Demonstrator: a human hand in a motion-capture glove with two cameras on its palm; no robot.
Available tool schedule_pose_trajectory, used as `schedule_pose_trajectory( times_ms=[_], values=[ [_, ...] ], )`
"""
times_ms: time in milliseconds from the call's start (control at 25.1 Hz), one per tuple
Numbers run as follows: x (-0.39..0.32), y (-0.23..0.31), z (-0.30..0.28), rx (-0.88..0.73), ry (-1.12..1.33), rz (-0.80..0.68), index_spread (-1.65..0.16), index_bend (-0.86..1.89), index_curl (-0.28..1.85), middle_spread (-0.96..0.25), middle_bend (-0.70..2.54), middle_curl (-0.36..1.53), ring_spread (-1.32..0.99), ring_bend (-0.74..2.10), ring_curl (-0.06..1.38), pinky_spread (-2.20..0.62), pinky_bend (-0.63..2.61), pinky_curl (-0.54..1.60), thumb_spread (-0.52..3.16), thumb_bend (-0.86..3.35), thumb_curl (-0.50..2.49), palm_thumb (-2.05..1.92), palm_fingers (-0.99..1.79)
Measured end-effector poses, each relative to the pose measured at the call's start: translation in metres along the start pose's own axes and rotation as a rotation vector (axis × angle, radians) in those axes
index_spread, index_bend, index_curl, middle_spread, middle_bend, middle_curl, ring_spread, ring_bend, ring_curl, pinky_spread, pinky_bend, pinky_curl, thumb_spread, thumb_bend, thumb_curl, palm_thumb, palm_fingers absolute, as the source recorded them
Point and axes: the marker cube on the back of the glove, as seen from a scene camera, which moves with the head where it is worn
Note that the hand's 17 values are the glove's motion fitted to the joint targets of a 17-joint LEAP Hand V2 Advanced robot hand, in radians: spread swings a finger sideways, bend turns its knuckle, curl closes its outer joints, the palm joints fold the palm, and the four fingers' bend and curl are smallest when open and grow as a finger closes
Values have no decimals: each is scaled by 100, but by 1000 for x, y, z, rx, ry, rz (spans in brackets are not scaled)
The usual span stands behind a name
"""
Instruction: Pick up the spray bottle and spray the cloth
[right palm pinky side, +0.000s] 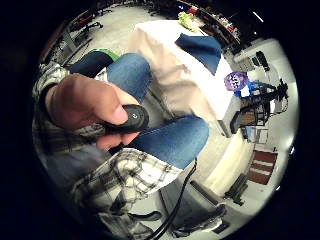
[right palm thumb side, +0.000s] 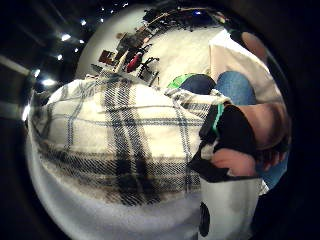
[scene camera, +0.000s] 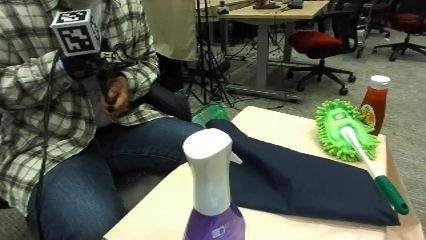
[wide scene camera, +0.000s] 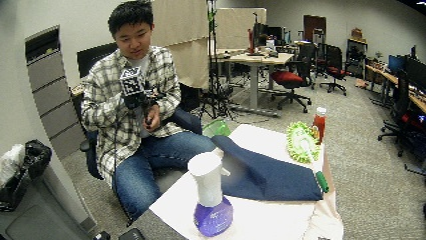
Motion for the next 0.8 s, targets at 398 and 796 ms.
schedule_pose_trajectory(
  times_ms=[398,796],
  values=[
    [0,0,1,-16,-3,-8,-26,42,23,-7,28,16,2,25,12,13,14,8,85,42,21,57,29],
    [9,-11,4,-15,-23,43,-30,40,29,-8,28,22,3,25,16,15,14,11,110,40,29,58,27]
  ],
)
